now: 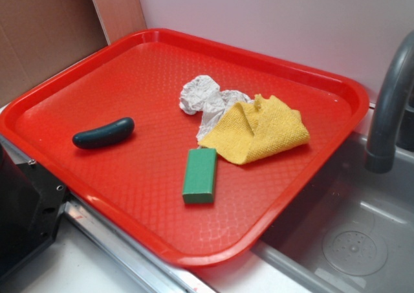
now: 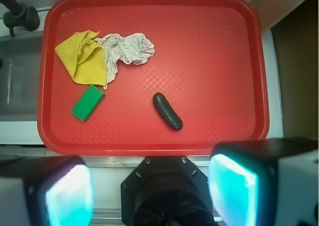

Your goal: Grab the yellow cloth.

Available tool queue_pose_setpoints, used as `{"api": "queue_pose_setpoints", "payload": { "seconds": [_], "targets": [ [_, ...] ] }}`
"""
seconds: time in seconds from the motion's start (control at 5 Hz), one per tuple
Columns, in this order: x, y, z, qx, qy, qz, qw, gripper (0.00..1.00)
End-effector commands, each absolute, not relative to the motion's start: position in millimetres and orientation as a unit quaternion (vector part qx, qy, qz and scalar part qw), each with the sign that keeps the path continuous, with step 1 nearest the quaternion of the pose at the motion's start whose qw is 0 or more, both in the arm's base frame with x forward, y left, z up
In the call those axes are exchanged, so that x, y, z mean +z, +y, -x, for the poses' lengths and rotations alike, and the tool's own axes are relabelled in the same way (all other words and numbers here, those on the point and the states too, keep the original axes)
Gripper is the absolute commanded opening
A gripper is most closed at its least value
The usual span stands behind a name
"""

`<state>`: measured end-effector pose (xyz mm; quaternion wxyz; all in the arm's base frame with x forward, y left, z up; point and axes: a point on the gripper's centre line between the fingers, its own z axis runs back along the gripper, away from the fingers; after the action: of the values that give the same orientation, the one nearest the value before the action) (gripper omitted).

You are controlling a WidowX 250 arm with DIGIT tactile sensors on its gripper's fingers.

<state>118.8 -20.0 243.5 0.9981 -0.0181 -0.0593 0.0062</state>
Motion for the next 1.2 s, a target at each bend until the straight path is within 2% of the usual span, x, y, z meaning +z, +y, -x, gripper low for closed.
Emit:
{"api": "queue_pose_setpoints", "payload": {
  "seconds": [0.0, 0.2, 0.4, 0.6, 1.0],
  "targets": [
    [243.5, -20.0, -118.8, 0.006, -0.059, 0.018, 0.998, 1.00],
    [233.8, -25.4, -129.2, -0.010, -0.079, 0.015, 0.997, 1.00],
    [219.0, -35.1, -150.4, -0.080, -0.132, 0.000, 0.988, 1.00],
    [204.3, -46.2, -172.6, -0.124, -0.151, -0.009, 0.981, 1.00],
    [167.2, -79.4, -216.4, -0.154, -0.165, 0.023, 0.974, 1.00]
  ]
}}
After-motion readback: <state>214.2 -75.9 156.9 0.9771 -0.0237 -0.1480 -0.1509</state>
